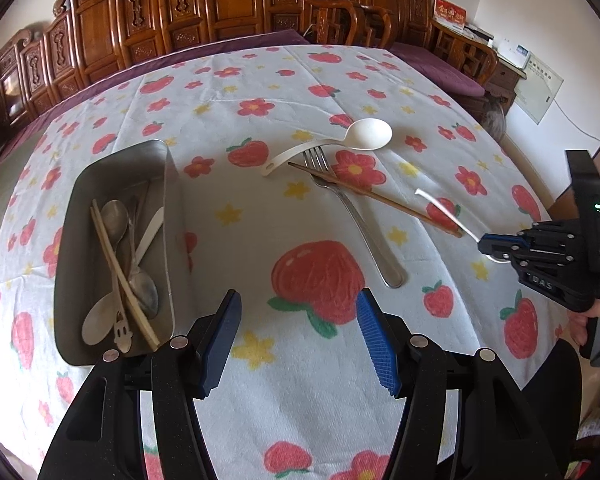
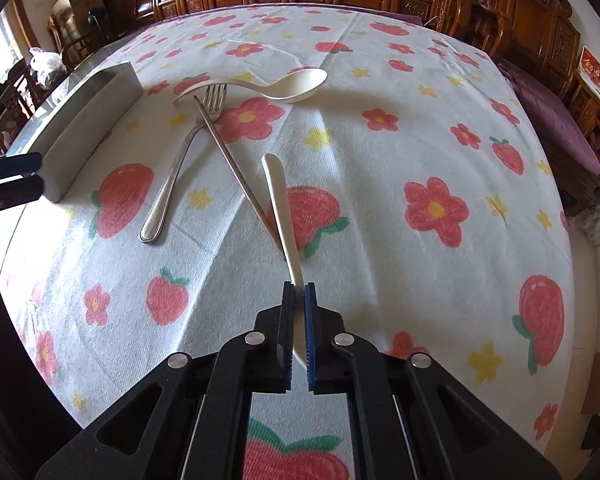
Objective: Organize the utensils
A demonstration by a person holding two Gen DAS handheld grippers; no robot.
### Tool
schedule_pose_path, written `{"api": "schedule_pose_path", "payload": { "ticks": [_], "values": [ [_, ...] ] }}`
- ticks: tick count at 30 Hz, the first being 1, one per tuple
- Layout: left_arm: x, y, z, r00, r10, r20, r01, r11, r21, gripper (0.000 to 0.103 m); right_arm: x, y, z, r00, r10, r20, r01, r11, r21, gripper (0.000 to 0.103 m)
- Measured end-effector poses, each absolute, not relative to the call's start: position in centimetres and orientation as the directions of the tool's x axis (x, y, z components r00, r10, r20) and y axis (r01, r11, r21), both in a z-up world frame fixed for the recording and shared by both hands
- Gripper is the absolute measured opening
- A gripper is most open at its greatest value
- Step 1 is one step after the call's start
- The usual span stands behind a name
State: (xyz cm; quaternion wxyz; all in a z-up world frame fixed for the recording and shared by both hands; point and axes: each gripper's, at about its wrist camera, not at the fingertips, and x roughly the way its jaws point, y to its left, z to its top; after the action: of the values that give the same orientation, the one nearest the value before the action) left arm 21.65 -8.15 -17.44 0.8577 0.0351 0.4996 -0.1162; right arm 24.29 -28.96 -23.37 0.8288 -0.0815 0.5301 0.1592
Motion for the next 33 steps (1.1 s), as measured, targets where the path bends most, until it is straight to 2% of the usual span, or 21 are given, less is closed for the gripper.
{"api": "schedule_pose_path", "payload": {
  "ticks": [8,20,25,28,33],
  "values": [
    [24.2,-9.8,-18.8,0.457,-0.146,-0.878,0.23,0.972,-0.042,0.057,24.1,-30.6,-22.8,0.431,0.196,-0.881,-0.308,0.949,0.061,0.003],
    [27.5,-15.1,-19.3,0.454,-0.2,-0.868,0.182,0.975,-0.129,0.057,24.3,-33.7,-22.5,0.476,0.199,-0.857,-0.262,0.962,0.077,0.003],
    [28.9,-17.7,-20.1,0.437,-0.214,-0.873,0.152,0.975,-0.163,0.051,24.2,-34.7,-22.6,0.485,0.22,-0.846,-0.246,0.963,0.11,0.004],
    [29.5,-19.0,-20.0,0.455,-0.207,-0.866,0.135,0.977,-0.163,0.051,24.1,-34.8,-22.5,0.493,0.221,-0.842,-0.246,0.963,0.109,0.004],
    [30.7,-20.4,-20.7,0.44,-0.163,-0.883,0.1,0.986,-0.132,0.045,23.9,-35.5,-22.0,0.512,0.231,-0.828,-0.231,0.965,0.126,0.004]
  ]
}}
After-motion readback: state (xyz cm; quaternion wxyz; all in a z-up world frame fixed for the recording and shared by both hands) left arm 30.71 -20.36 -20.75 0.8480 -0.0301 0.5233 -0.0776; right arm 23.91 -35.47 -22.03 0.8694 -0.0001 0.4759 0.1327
